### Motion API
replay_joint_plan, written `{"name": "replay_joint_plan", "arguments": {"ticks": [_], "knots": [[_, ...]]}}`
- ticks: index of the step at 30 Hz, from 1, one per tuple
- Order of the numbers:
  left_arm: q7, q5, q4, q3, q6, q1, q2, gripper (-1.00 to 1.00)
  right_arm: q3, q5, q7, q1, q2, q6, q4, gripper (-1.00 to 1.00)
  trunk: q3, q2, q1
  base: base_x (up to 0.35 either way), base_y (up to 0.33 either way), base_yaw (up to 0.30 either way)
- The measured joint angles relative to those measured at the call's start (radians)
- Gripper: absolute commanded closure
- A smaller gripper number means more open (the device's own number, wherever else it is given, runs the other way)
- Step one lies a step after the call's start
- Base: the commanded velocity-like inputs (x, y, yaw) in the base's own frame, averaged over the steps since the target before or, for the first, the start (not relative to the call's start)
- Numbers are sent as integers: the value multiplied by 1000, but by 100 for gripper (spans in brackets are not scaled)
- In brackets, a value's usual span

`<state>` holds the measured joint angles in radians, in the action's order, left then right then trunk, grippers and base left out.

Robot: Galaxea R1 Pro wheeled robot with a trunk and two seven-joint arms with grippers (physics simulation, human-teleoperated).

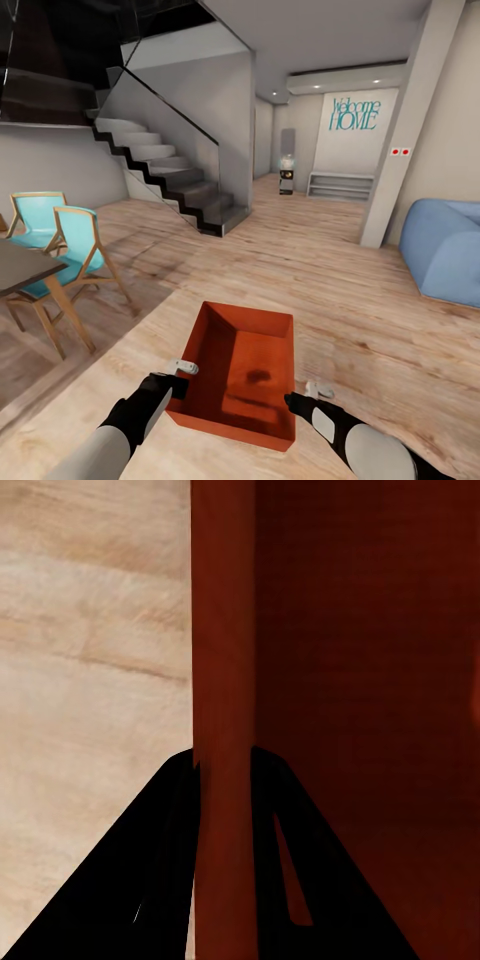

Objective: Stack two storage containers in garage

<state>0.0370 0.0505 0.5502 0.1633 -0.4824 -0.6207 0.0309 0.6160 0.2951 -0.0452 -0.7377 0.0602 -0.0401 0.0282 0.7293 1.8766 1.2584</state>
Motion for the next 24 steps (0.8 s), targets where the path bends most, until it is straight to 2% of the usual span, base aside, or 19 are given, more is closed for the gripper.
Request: {"name": "replay_joint_plan", "arguments": {"ticks": [24], "knots": [[0, -1, -2, 1, 0, 0, 0, 100, 2, -1, 0, 0, -1, 2, -1, 100, 38, 0, 0, 341, 0, -81]]}}
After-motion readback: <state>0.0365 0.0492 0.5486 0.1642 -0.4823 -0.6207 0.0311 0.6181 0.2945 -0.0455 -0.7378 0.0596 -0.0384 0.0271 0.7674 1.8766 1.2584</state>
